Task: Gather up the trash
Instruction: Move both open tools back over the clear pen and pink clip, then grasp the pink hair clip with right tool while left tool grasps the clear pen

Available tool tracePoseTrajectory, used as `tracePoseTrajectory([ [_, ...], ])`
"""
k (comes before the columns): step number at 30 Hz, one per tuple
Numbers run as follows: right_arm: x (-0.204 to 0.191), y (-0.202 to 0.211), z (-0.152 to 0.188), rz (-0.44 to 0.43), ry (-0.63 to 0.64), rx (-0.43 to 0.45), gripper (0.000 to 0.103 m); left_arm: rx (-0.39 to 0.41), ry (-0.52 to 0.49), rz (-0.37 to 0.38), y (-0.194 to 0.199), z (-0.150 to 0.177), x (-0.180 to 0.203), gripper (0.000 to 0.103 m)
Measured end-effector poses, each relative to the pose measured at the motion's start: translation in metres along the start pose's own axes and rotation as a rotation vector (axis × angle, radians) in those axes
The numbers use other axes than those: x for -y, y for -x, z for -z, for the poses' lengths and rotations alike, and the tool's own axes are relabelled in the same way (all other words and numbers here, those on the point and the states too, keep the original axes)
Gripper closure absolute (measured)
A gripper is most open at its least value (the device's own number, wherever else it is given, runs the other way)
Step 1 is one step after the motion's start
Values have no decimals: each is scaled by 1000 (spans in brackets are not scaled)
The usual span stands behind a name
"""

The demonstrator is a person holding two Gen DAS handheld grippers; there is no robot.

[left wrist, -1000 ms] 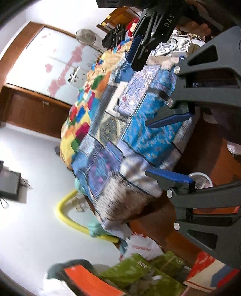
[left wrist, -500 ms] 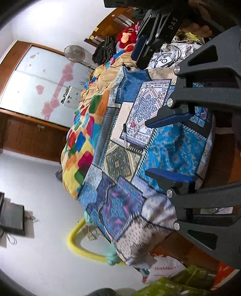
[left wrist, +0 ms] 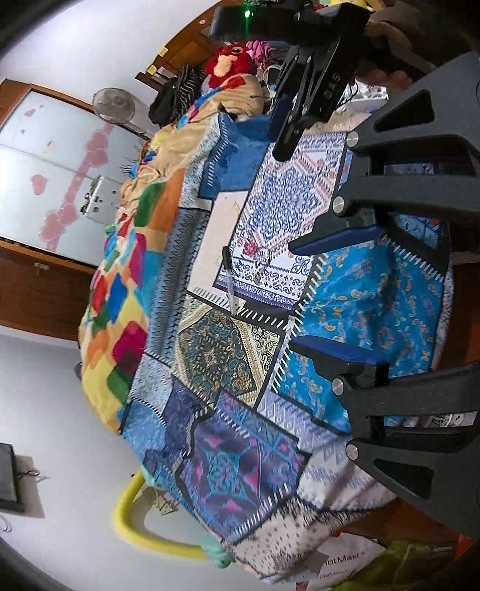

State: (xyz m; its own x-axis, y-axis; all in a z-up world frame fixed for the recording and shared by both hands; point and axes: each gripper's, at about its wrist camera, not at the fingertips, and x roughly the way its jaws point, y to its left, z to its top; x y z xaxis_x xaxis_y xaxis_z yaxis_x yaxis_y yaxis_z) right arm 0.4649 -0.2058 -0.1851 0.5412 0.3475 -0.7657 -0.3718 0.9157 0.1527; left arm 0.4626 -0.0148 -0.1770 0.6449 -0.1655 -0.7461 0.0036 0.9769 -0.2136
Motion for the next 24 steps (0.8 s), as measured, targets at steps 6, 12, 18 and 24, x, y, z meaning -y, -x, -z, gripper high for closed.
tracePoseTrajectory([
  [6,9,-72,-12,-7,-32,-75,59,-54,-17,-5,-58,-8,-10,59],
  [12,5,-122,-23,20,15,-92,59,-93,-58,-24,-105,-19,-15,59],
  [18,-5,-142,-23,96,98,-45,74,-115,-130,-27,-144,-38,-13,59],
  [24,-5,-151,-20,99,120,-38,85,-110,-154,7,-178,-63,-9,59],
])
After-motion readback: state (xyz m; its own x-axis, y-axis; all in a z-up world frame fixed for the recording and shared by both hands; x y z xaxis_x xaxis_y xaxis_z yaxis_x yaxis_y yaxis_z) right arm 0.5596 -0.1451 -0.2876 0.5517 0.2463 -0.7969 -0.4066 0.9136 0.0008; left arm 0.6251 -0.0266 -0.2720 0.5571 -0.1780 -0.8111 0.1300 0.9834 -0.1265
